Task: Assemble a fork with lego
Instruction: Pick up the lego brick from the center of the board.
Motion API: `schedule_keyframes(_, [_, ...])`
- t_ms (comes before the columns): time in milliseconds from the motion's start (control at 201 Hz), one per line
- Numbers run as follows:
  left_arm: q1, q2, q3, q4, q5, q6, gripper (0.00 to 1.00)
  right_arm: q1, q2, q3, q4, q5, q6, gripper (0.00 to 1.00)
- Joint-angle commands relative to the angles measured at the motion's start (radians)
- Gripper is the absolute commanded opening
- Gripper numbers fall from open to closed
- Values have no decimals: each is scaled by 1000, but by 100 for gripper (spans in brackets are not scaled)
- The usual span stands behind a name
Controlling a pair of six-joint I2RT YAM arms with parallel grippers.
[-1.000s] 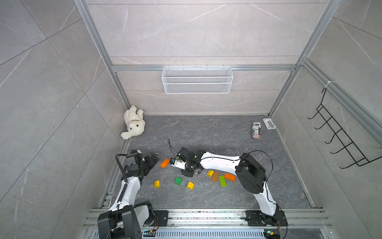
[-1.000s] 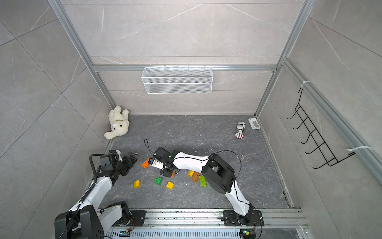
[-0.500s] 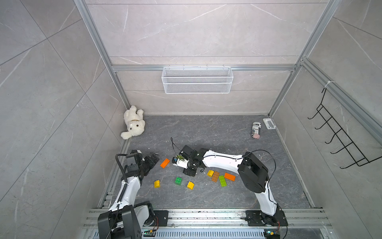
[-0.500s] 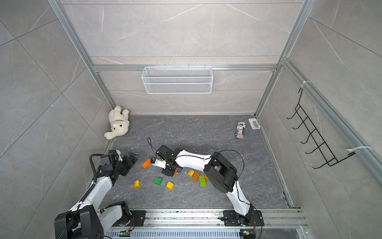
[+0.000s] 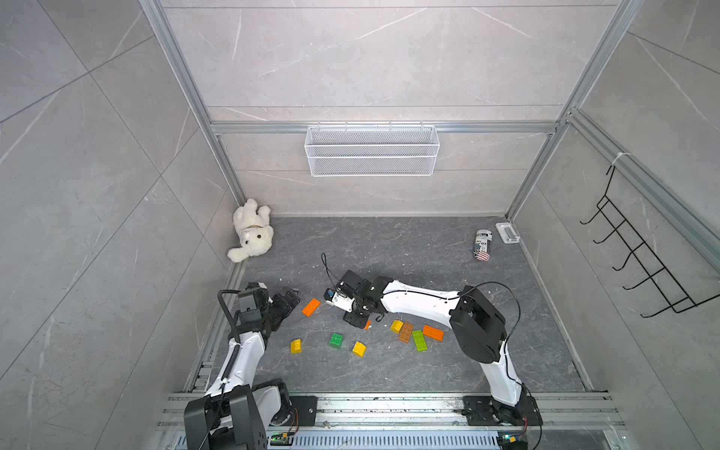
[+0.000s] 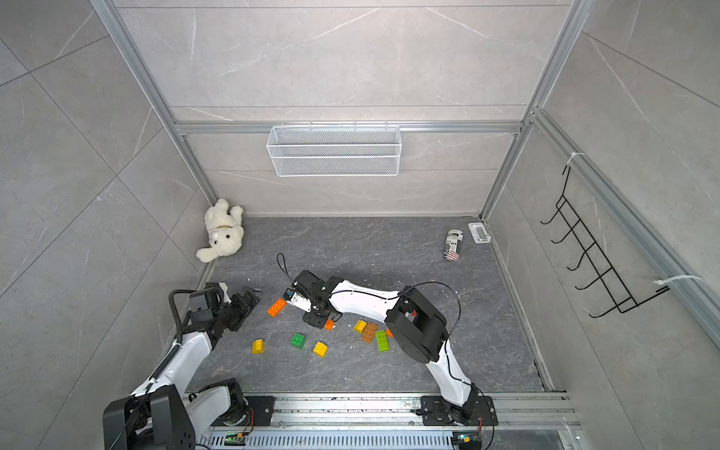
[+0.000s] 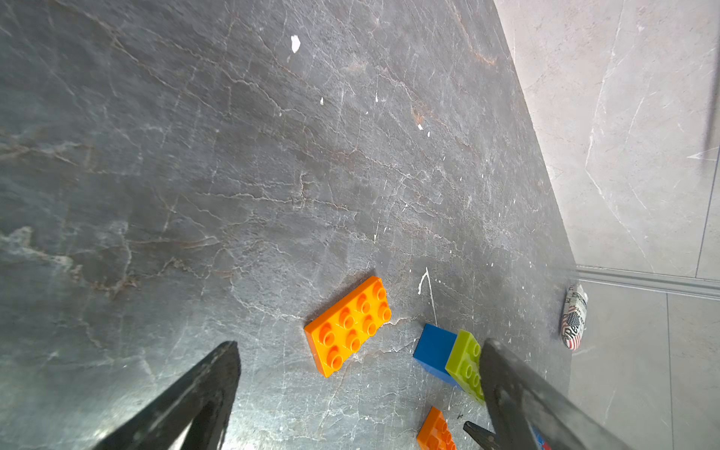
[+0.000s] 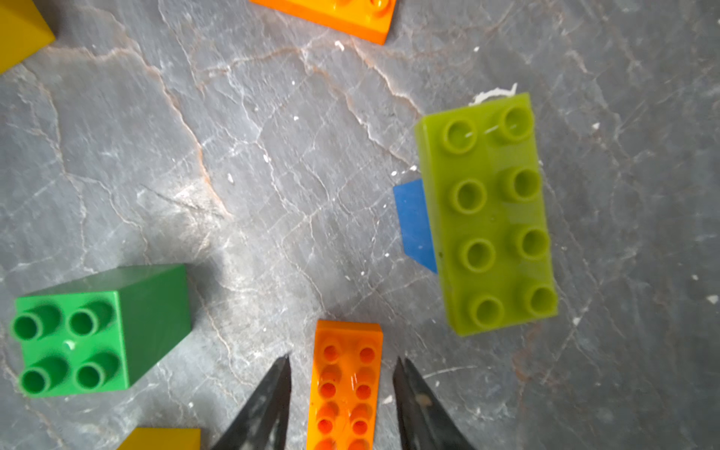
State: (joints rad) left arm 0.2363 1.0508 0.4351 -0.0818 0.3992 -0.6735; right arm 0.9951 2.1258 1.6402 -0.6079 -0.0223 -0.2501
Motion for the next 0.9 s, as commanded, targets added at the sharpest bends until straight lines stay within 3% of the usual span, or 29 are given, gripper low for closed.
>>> schedule_keyframes(0, [5, 0, 9, 14, 25, 4, 98, 0, 53, 43, -53, 0, 23, 47])
schedule_keyframes(343, [5, 0, 5, 15, 24, 5, 98, 0, 83, 49, -62, 7, 32, 47])
schedule_keyframes(617, [5, -1, 3, 14, 20, 3, 98, 0, 96, 62, -73, 4, 36, 41])
schedule_keyframes(891, [5, 3, 3, 17, 21, 3, 98, 0, 109, 71, -89, 9, 32, 45])
